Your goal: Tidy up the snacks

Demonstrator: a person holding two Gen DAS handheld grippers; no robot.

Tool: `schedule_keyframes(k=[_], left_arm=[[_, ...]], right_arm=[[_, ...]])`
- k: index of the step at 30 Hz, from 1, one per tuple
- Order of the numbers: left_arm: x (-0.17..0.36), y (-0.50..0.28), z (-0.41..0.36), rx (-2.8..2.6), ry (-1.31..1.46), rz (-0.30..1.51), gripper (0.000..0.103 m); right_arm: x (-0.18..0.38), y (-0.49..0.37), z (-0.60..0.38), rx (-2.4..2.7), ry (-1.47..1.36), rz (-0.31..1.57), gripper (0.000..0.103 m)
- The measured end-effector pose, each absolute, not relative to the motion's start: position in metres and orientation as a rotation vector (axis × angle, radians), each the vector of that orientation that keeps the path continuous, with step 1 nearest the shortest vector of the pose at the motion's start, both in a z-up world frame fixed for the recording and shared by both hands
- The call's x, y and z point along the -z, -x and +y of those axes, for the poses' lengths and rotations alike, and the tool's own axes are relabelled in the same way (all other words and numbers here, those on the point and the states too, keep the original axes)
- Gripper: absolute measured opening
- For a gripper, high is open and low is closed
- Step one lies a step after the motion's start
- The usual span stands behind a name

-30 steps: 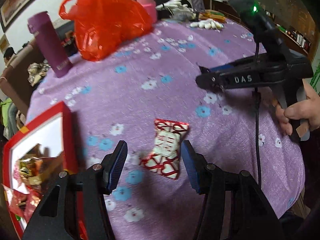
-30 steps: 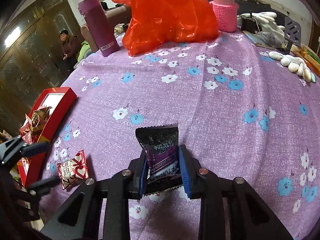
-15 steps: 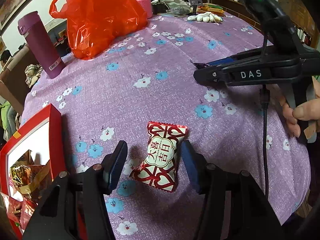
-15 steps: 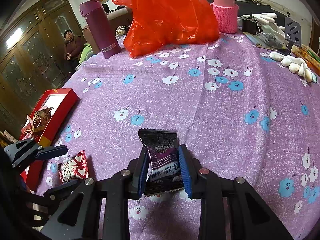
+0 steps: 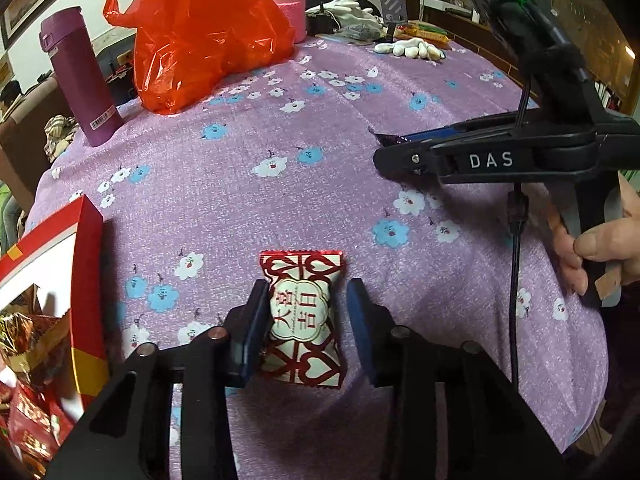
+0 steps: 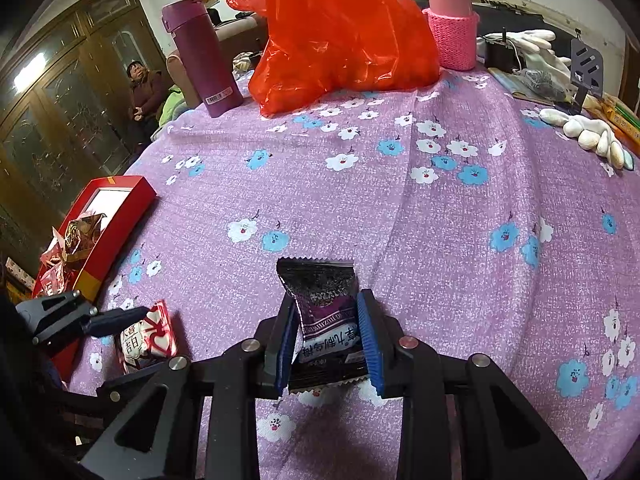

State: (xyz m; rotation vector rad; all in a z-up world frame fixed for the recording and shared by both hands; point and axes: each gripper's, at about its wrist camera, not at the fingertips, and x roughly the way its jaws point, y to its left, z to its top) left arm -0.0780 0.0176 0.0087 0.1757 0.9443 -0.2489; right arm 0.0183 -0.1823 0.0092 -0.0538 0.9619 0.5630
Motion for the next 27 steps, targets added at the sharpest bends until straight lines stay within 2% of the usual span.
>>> schedule_keyframes(k=[1, 8, 27], left_arm=[[-0.009, 0.078, 0.018, 0.250, -0.162, 0.942, 0.029], [-0.009, 0.082, 0.018, 0.227, -0.130, 0.926, 0.026], [-0.037, 0.111, 0.012, 0.238, -0.165, 0.834, 0.025]], right_arm=[[-0.009, -0.018, -0.182, -0.563, 0.052, 0.962, 0.031], [-0.009, -0.017, -0.181, -0.557, 0.060, 0.946, 0.031], [-0.008, -0.015, -0.176, -0.549, 0.089, 0.911, 0.032]])
